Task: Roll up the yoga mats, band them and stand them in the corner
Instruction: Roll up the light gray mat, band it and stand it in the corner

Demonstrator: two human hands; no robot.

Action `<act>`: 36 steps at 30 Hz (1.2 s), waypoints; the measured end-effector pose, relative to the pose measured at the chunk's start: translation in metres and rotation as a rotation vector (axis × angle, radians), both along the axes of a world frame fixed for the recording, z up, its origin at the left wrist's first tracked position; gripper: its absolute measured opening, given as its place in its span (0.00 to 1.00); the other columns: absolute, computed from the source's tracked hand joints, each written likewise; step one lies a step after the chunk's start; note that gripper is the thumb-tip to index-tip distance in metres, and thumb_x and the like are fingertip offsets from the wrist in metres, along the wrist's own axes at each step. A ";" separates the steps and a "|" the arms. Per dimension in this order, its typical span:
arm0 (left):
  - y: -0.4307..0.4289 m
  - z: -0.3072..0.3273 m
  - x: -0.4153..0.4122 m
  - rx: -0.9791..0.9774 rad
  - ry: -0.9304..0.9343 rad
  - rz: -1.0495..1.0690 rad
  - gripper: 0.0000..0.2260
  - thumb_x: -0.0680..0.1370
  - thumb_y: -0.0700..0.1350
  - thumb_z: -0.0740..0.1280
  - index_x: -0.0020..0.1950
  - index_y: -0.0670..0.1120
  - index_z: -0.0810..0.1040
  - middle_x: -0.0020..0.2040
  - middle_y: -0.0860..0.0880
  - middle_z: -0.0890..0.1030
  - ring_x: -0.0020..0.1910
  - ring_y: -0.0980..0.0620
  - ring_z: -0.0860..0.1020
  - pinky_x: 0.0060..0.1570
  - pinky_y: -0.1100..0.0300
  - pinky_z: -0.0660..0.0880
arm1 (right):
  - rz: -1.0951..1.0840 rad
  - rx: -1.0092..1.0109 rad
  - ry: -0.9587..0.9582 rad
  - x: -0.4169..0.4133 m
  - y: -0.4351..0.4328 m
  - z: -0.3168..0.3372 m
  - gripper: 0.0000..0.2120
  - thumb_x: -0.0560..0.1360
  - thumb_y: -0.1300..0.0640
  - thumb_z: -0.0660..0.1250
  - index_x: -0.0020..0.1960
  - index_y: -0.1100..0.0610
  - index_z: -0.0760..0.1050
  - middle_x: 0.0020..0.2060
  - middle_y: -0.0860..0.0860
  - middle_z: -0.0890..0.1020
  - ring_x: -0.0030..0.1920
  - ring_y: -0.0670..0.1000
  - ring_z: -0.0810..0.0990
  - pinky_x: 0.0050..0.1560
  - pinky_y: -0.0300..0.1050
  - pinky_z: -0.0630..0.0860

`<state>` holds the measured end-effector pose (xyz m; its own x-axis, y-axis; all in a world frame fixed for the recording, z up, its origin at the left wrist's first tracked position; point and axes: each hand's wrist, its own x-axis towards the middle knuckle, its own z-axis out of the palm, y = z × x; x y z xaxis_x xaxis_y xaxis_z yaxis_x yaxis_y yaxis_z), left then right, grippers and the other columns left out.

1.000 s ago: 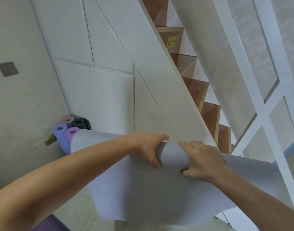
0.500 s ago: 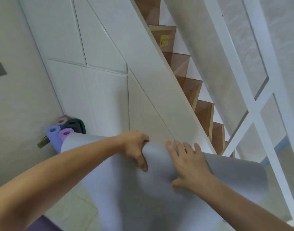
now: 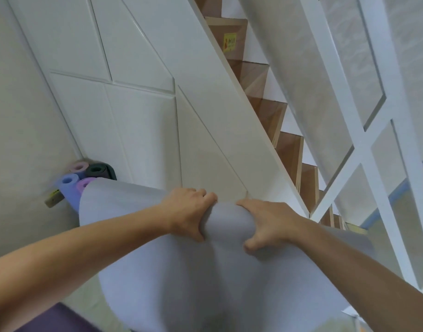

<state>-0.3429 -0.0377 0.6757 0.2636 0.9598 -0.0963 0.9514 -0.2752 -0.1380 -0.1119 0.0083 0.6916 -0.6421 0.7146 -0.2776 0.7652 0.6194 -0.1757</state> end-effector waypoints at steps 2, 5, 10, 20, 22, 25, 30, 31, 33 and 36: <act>0.009 0.014 -0.002 -0.131 -0.093 0.079 0.38 0.60 0.65 0.77 0.65 0.54 0.68 0.56 0.52 0.80 0.53 0.46 0.79 0.50 0.54 0.76 | 0.070 0.211 -0.109 -0.002 -0.011 -0.014 0.59 0.60 0.31 0.73 0.80 0.47 0.46 0.71 0.50 0.66 0.69 0.54 0.68 0.67 0.55 0.69; 0.014 0.031 0.001 -0.343 -0.280 0.151 0.36 0.57 0.61 0.82 0.61 0.54 0.73 0.53 0.53 0.81 0.50 0.48 0.79 0.52 0.55 0.77 | 0.105 0.516 -0.092 -0.002 -0.017 -0.032 0.62 0.55 0.29 0.73 0.78 0.53 0.48 0.64 0.57 0.74 0.61 0.59 0.76 0.59 0.59 0.75; 0.004 0.027 0.005 -0.429 -0.291 0.115 0.44 0.60 0.59 0.82 0.71 0.56 0.65 0.60 0.53 0.75 0.57 0.48 0.77 0.56 0.54 0.74 | 0.069 0.306 -0.019 -0.004 -0.001 -0.017 0.39 0.56 0.34 0.72 0.65 0.41 0.66 0.50 0.42 0.79 0.49 0.49 0.80 0.45 0.47 0.76; -0.002 -0.005 0.009 0.030 0.015 0.036 0.42 0.60 0.64 0.77 0.67 0.49 0.66 0.58 0.46 0.75 0.54 0.43 0.78 0.47 0.52 0.71 | 0.020 -0.011 0.013 -0.008 0.009 -0.011 0.41 0.60 0.36 0.75 0.69 0.37 0.63 0.61 0.41 0.76 0.59 0.48 0.77 0.58 0.48 0.75; 0.008 0.005 -0.001 -0.065 -0.071 0.092 0.38 0.60 0.65 0.77 0.63 0.51 0.69 0.55 0.49 0.78 0.53 0.44 0.79 0.47 0.54 0.74 | 0.082 0.233 -0.089 -0.008 0.003 -0.023 0.56 0.61 0.30 0.72 0.79 0.44 0.47 0.72 0.48 0.66 0.70 0.53 0.68 0.67 0.52 0.69; 0.020 0.026 -0.012 -0.254 -0.233 0.149 0.37 0.55 0.66 0.80 0.59 0.54 0.74 0.51 0.53 0.81 0.49 0.48 0.80 0.51 0.55 0.78 | 0.090 0.500 -0.117 -0.005 -0.004 -0.035 0.62 0.59 0.27 0.71 0.78 0.48 0.40 0.72 0.56 0.66 0.69 0.60 0.68 0.69 0.59 0.65; 0.021 0.034 -0.017 -0.388 -0.330 0.141 0.43 0.60 0.62 0.81 0.71 0.57 0.67 0.62 0.55 0.77 0.61 0.49 0.77 0.62 0.53 0.73 | 0.053 0.388 -0.017 -0.014 0.010 -0.009 0.43 0.61 0.33 0.72 0.71 0.44 0.63 0.56 0.49 0.77 0.56 0.55 0.77 0.48 0.48 0.71; 0.019 0.033 -0.013 -0.365 -0.272 0.114 0.49 0.60 0.63 0.80 0.76 0.56 0.60 0.66 0.54 0.74 0.65 0.48 0.74 0.65 0.53 0.71 | 0.024 0.311 -0.007 -0.014 0.013 -0.001 0.41 0.59 0.33 0.73 0.68 0.42 0.66 0.53 0.46 0.79 0.54 0.53 0.79 0.47 0.47 0.72; 0.014 0.026 -0.005 -0.194 -0.063 0.032 0.60 0.59 0.69 0.77 0.80 0.54 0.47 0.70 0.51 0.68 0.67 0.45 0.72 0.67 0.49 0.69 | -0.035 0.154 0.008 -0.014 0.020 0.015 0.36 0.55 0.33 0.75 0.60 0.41 0.70 0.48 0.43 0.80 0.49 0.50 0.79 0.48 0.48 0.75; 0.007 0.010 0.004 0.027 0.046 -0.022 0.62 0.58 0.73 0.74 0.80 0.53 0.43 0.66 0.49 0.69 0.61 0.44 0.74 0.61 0.47 0.72 | -0.062 -0.029 0.022 -0.013 0.024 0.029 0.33 0.55 0.33 0.77 0.56 0.41 0.73 0.47 0.42 0.80 0.48 0.46 0.78 0.51 0.47 0.76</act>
